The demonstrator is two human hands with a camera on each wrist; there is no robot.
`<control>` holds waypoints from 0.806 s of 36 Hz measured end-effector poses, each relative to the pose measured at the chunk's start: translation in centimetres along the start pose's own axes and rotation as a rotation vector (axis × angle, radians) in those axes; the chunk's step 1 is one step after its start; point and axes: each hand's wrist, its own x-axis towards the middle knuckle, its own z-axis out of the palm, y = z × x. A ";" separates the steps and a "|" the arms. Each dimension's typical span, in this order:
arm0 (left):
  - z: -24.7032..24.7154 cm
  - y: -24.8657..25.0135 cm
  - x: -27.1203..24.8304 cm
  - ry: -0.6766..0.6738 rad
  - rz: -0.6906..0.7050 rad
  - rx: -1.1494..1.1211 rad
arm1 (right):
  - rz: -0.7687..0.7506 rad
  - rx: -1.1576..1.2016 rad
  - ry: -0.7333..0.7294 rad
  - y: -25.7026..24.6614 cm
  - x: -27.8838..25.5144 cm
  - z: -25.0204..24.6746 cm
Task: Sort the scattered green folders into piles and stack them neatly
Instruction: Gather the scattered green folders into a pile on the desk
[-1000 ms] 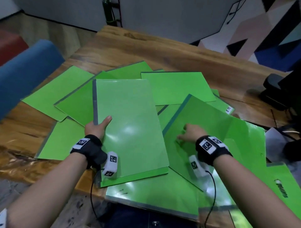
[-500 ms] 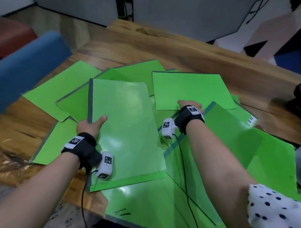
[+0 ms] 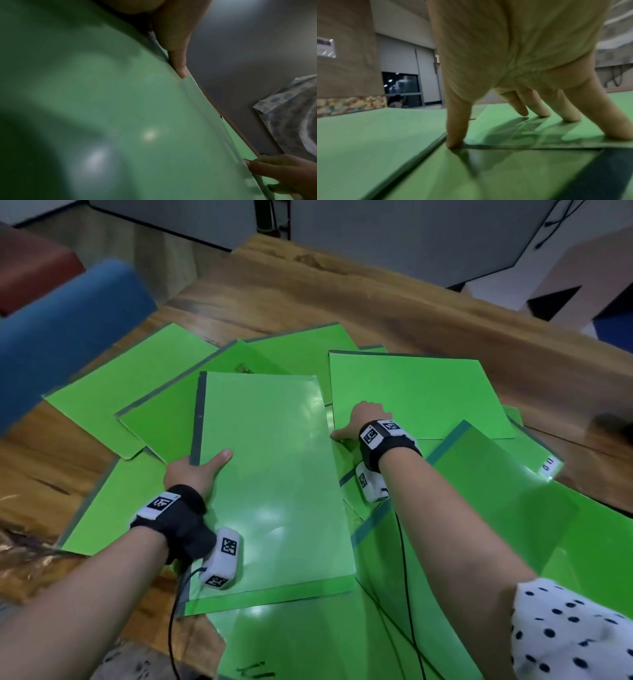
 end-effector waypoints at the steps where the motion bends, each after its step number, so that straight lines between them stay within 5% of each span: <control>1: 0.1 0.1 0.0 -0.002 0.007 0.008 | -0.030 -0.036 0.000 0.2 0.0 -0.1; 17: 0.4 -0.5 0.9 -0.031 0.030 0.054 | -0.342 -0.390 0.013 -2.4 -2.9 -0.3; 25: 0.4 -0.6 0.8 -0.031 0.012 0.073 | -0.408 -0.421 0.122 -2.9 -4.6 1.2; 29: 0.2 -0.6 1.1 -0.037 -0.002 0.097 | -0.410 -0.368 0.286 -1.5 -5.9 -1.3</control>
